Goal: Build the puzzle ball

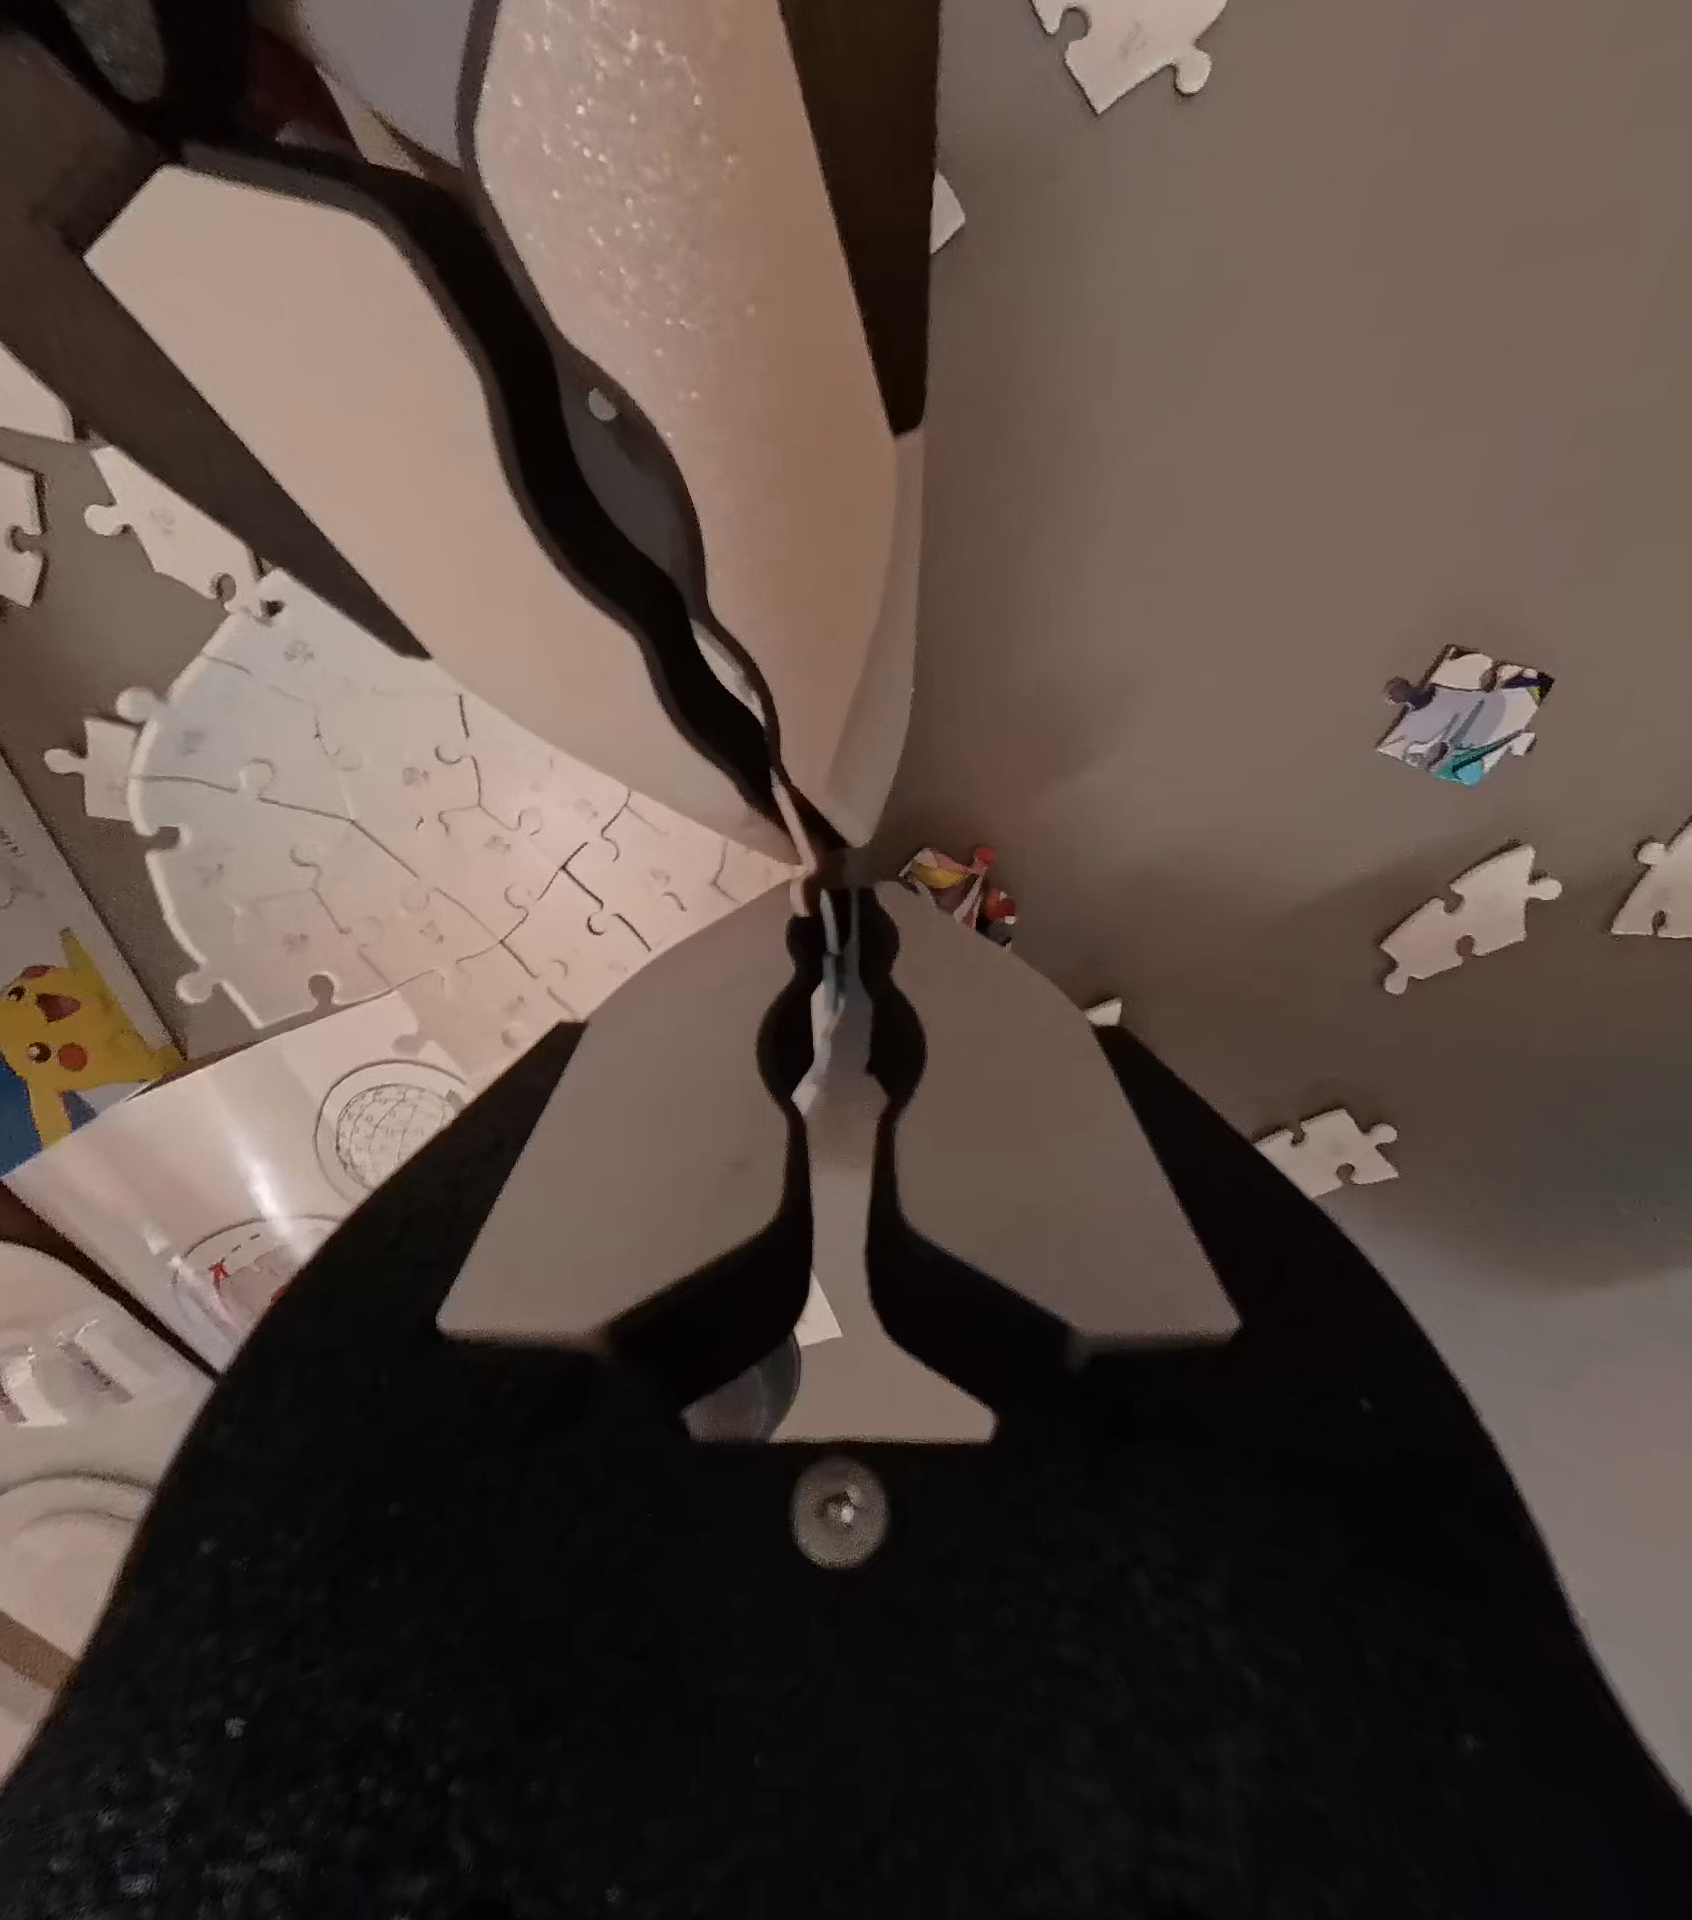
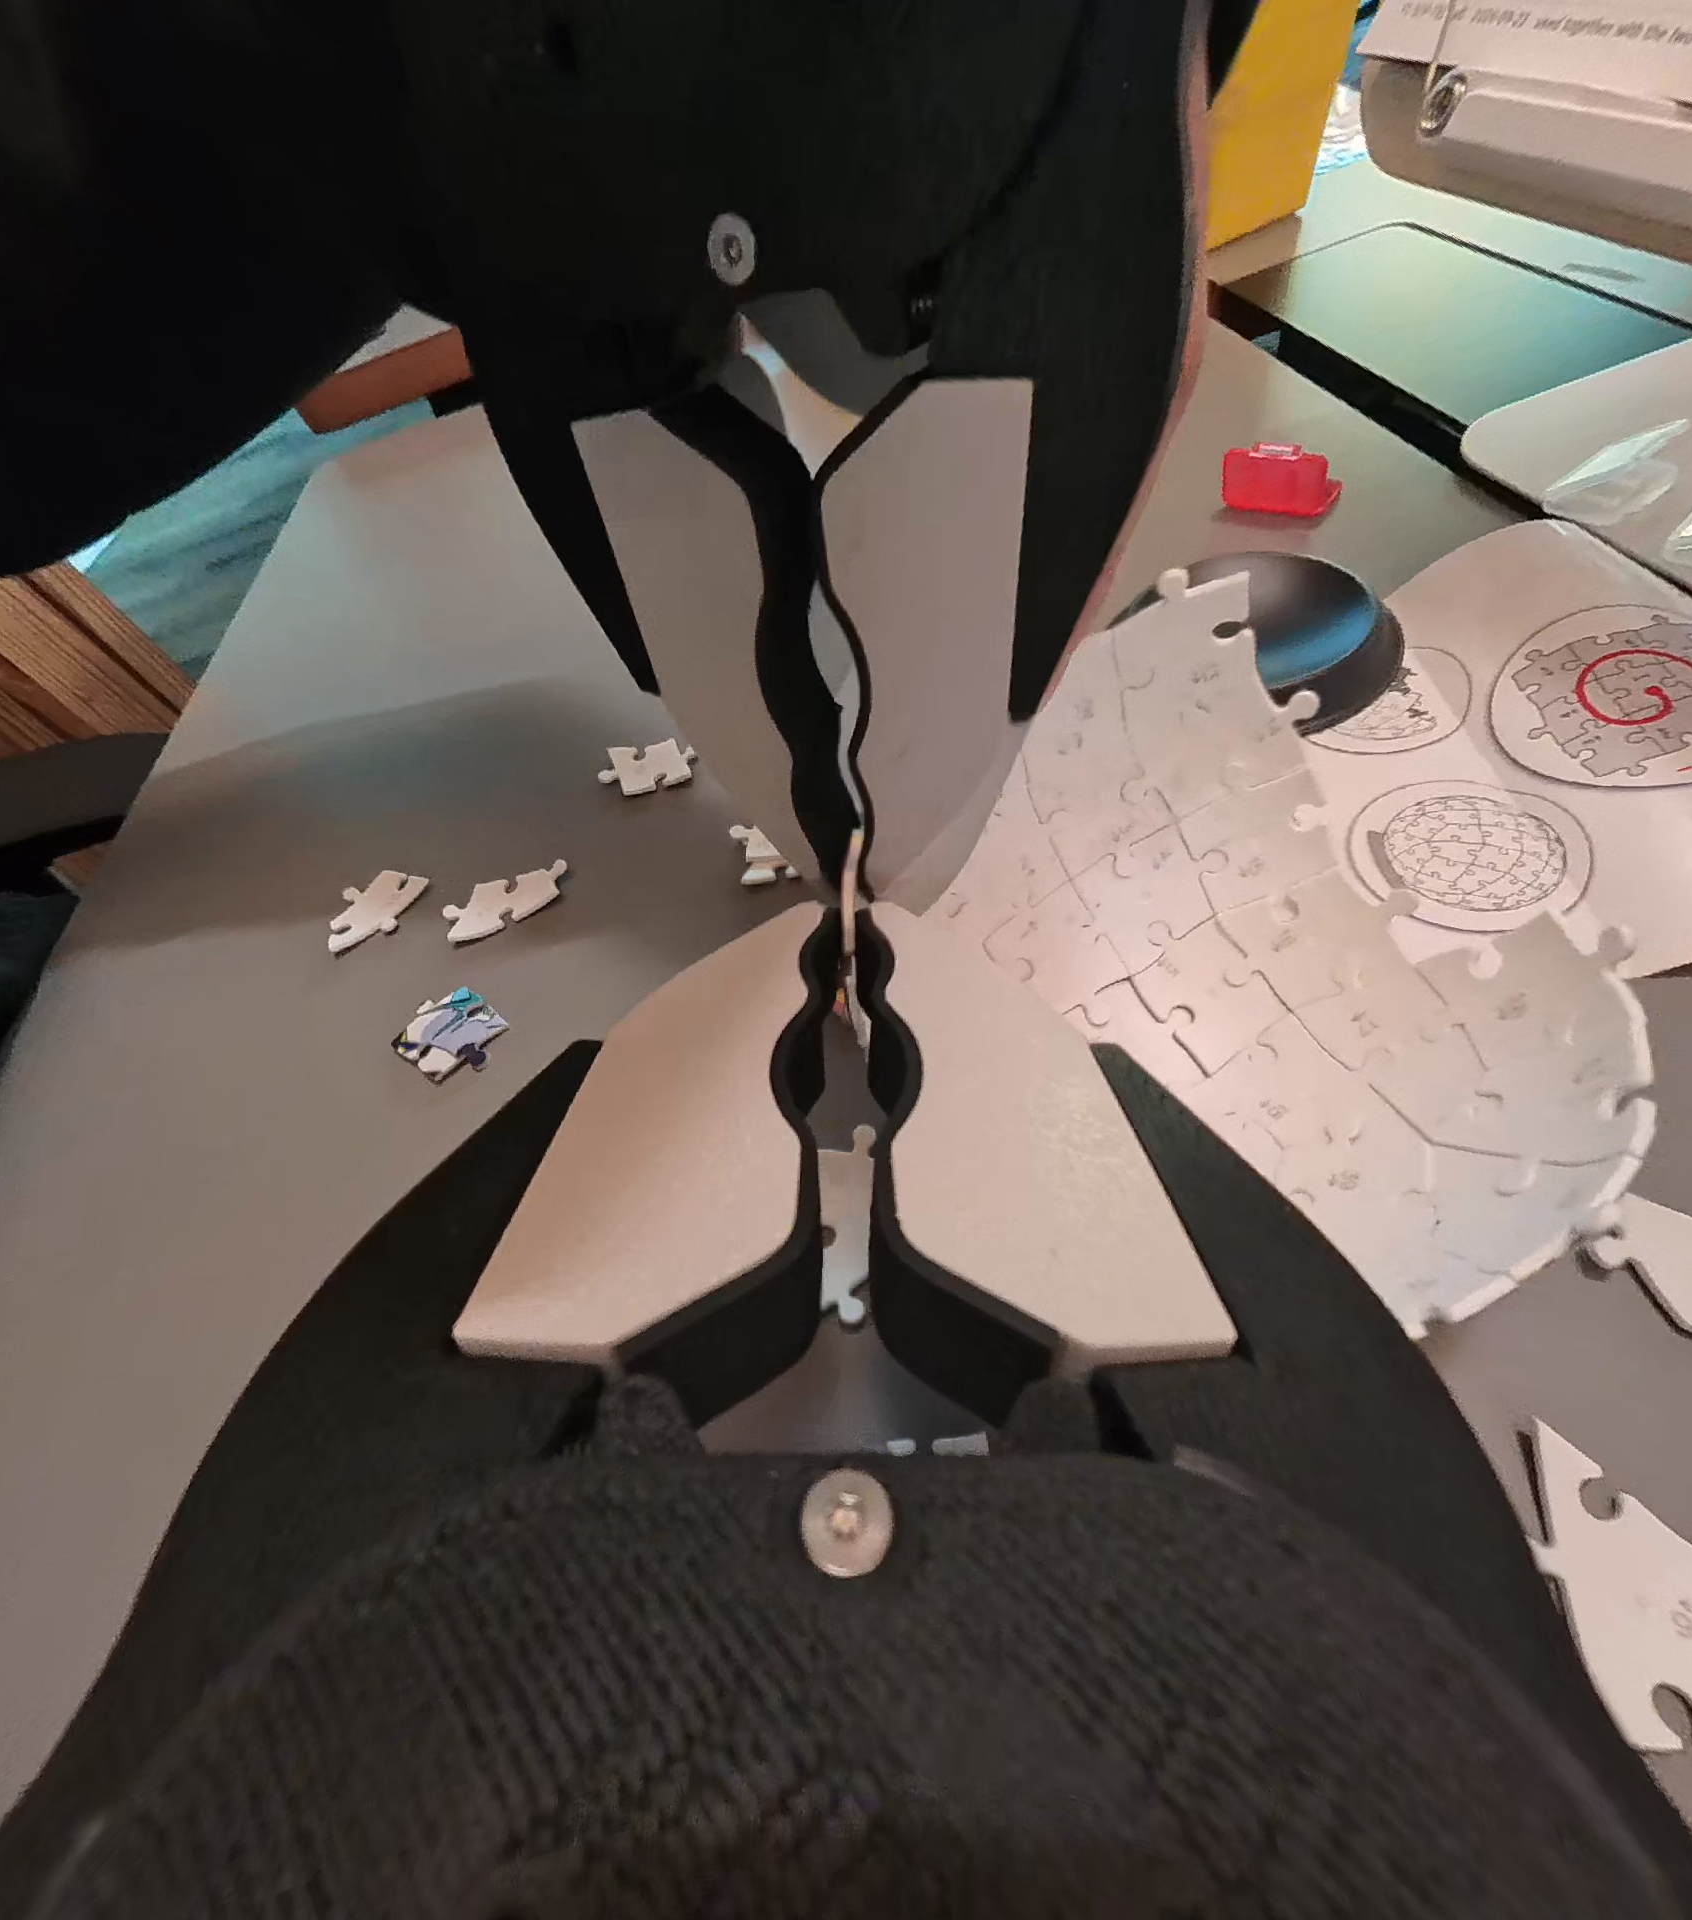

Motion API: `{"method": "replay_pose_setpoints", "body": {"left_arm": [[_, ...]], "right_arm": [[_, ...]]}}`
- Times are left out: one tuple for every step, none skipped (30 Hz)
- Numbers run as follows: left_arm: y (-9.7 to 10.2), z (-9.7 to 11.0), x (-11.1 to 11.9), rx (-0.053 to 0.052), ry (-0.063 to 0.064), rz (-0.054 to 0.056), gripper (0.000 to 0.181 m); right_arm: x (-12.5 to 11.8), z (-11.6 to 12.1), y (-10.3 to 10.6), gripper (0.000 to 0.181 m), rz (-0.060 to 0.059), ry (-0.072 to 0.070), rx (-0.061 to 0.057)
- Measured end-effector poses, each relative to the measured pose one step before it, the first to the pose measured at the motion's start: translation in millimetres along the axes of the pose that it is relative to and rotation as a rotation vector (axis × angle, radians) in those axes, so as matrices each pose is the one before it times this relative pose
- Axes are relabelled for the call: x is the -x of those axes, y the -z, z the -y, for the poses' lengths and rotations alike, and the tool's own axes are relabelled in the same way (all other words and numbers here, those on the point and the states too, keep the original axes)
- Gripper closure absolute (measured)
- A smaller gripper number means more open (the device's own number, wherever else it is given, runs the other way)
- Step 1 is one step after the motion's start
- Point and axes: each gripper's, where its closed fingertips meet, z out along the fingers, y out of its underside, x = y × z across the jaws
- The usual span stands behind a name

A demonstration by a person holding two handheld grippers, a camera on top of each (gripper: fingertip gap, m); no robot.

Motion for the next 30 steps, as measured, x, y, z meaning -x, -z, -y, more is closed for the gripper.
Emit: {"method": "replay_pose_setpoints", "body": {"left_arm": [[0.71, -0.33, -0.46, -0.0022, 0.0015, 0.0007, 0.174], [0.46, -0.26, -0.47, -0.0002, 0.0007, -0.0003, 0.172], [0.25, -0.11, -0.01, 0.0009, -0.0008, 0.003, 0.171], [0.39, -0.19, 0.36, 0.0014, -0.0047, 0.0071, 0.169], [0.76, -0.54, 0.63, 0.0031, -0.0062, 0.0089, 0.168], [0.85, -1.42, 0.95, 0.0074, -0.0024, 0.0085, 0.167], [0.56, -1.88, 1.17, 0.0076, 0.0006, 0.007, 0.167], [0.27, -1.05, 1.19, 0.0006, 0.0001, 0.0065, 0.167], [0.26, 0.22, 1.19, -0.0075, 0.0009, 0.0065, 0.167], [0.28, 0.63, 0.54, -0.007, 0.0016, 0.0022, 0.167], [0.17, 0.24, 0.69, -0.0018, -0.001, 0.0033, 0.167], [-0.1, 0.43, 0.54, -0.0001, -0.0038, 0.0041, 0.167], [-0.23, 1.02, 0.1, -0.0021, -0.0032, 0.0009, 0.167], [-0.48, 1.47, -0.33, -0.003, -0.0018, -0.0028, 0.167], [-0.56, 1.22, -0.31, -0.001, -0.0015, -0.0034, 0.168], [-0.83, 0.98, 0.32, 0.0012, -0.0018, 0.0, 0.169], [-0.86, 0.82, 0.54, 0.0018, -0.0028, 0.0022, 0.17], [-0.67, 0.58, 0.71, 0.0026, -0.0025, 0.0024, 0.172], [-0.44, 0.49, 0.67, 0.0028, -0.0007, 0.001, 0.174], [-0.39, 0.07, 0.5, 0.0043, 0.002, -0.0007, 0.176], [-0.35, -0.08, 0.37, 0.0044, 0.0052, -0.0028, 0.176], [-0.39, -0.23, 0.05, 0.0047, 0.0051, -0.005, 0.177], [-0.67, -0.43, -0.38, 0.0064, 0.0038, -0.0068, 0.178], [-1.1, -0.65, -0.54, 0.0092, 0.0017, -0.0083, 0.179], [-1.28, -0.9, -0.22, 0.0107, 0.0031, -0.0052, 0.179], [-0.96, -0.5, -0.19, 0.0058, 0.0009, -0.0034, 0.179], [-0.28, 0.12, -0.56, -0.0012, 0.0, -0.0043, 0.179], [0.05, -0.16, -0.6, -0.0023, 0.008, -0.0078, 0.179], [0.38, 0.24, 0.52, -0.0049, 0.0119, -0.0002, 0.179], [0.55, 0.77, 1.6, -0.0097, 0.0029, 0.0145, 0.179]], "right_arm": [[-0.27, 0.67, -0.06, 0.179, 0.0014, -0.0071, -0.007], [-0.36, 0.22, 0.08, 0.179, 0.0009, -0.0061, -0.0053], [-0.24, 0.3, 0.43, 0.179, 0.0022, -0.0051, -0.0062], [-0.19, 0.26, 0.71, 0.179, 0.003, -0.0058, -0.0064], [-0.35, 0.34, 0.96, 0.179, 0.0022, -0.0077, -0.0072], [-0.41, 0.27, 1.16, 0.179, 0.0021, -0.0072, -0.0071], [-0.5, 0.34, 1.46, 0.179, 0.0021, -0.0056, -0.0075], [-0.54, 0.35, 1.45, 0.179, 0.0017, -0.0049, -0.0085], [-0.7, 0.57, 1.0, 0.179, 0.0012, -0.0062, -0.0084], [-0.07, 0.15, 0.54, 0.179, 0.0038, -0.0065, -0.0048], [-0.13, 0.15, 0.1, 0.179, 0.0014, -0.0023, -0.0032], [-0.19, 0.17, 0.04, 0.179, -0.0001, -0.0011, -0.0029], [0.02, 0.06, -0.01, 0.179, 0.0002, -0.0012, -0.0002], [0.15, -0.19, -0.27, 0.179, 0.0002, 0.0011, 0.0019], [0.1, -0.24, -0.26, 0.179, -0.0001, 0.0024, 0.002], [0.09, 0.03, -0.33, 0.179, -0.001, 0.0014, 0.0007], [-0.2, 0.25, -0.43, 0.179, -0.0025, 0.0018, 0.0001], [0.03, 0.12, -0.25, 0.179, -0.0021, 0.0025, 0.0011], [0.12, -0.12, -0.19, 0.179, -0.0013, 0.0026, 0.0032], [-0.03, -0.17, -0.05, 0.179, -0.0029, 0.0048, 0.0037], [-0.35, -0.16, 0.05, 0.179, -0.0052, 0.0038, 0.0036], [-0.35, -0.39, -0.11, 0.179, -0.0043, 0.0034, 0.0047], [-0.07, -0.46, -0.38, 0.179, -0.0025, 0.0025, 0.0052], [0.29, -0.99, -0.7, 0.179, -0.0009, 0.0037, 0.0085], [-0.27, -1.5, -0.71, 0.178, -0.0051, 0.0072, 0.0108], [-0.02, -0.94, -0.4, 0.178, -0.0035, 0.0086, 0.0064], [0.38, -0.34, 0.02, 0.178, -0.0011, 0.0057, 0.0028], [-0.34, -0.04, 0.48, 0.176, -0.0058, 0.0023, 0.0013], [-1.07, -0.69, 1.78, 0.171, -0.0124, 0.0028, 0.0069], [-0.85, -1.82, 3.2, 0.162, -0.0156, 0.0071, 0.019]]}}
